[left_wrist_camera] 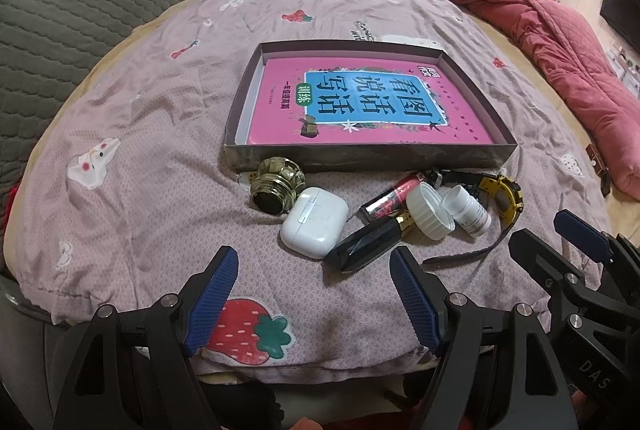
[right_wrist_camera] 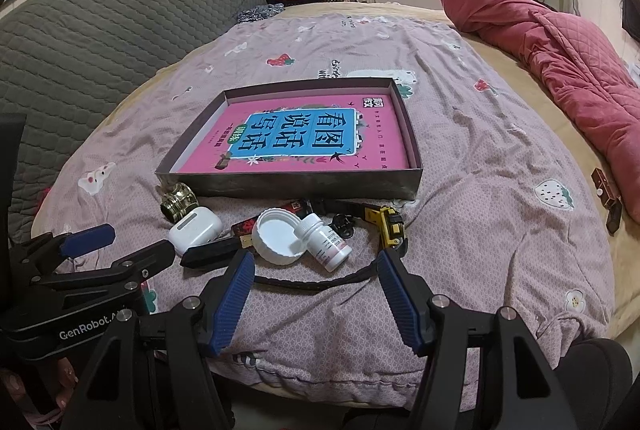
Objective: Organize rigid objects
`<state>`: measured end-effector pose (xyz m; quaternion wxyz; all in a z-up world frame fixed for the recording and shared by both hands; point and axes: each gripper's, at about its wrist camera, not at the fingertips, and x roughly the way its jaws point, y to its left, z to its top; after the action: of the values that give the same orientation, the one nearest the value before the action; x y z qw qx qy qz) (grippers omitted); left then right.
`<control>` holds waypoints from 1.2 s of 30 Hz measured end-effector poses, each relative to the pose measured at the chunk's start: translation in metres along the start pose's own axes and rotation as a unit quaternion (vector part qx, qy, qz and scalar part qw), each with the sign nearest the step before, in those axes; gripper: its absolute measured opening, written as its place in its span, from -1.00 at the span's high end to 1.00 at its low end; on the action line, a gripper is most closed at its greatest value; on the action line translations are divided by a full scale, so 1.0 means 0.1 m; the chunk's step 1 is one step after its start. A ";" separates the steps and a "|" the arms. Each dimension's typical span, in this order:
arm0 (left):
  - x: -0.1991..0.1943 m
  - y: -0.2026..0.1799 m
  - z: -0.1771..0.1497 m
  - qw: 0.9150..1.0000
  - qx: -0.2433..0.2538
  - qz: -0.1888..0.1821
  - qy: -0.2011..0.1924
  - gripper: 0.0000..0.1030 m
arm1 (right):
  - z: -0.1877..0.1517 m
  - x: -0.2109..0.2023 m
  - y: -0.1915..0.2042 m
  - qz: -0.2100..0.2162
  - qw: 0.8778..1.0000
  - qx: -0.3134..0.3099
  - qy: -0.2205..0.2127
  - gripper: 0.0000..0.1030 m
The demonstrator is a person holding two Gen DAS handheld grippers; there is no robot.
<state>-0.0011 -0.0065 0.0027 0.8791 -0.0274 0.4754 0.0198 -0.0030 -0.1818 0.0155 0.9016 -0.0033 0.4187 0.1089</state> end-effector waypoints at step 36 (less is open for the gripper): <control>0.09 0.21 -0.01 1.000 -0.007 0.010 -0.008 -0.54 | 0.00 0.05 -0.13 0.002 1.000 0.012 0.003 -0.23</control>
<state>0.0016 0.0145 -0.0056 0.8823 -0.0292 0.4686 0.0322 0.0027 -0.1934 0.0107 0.8999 0.0081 0.4231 0.1055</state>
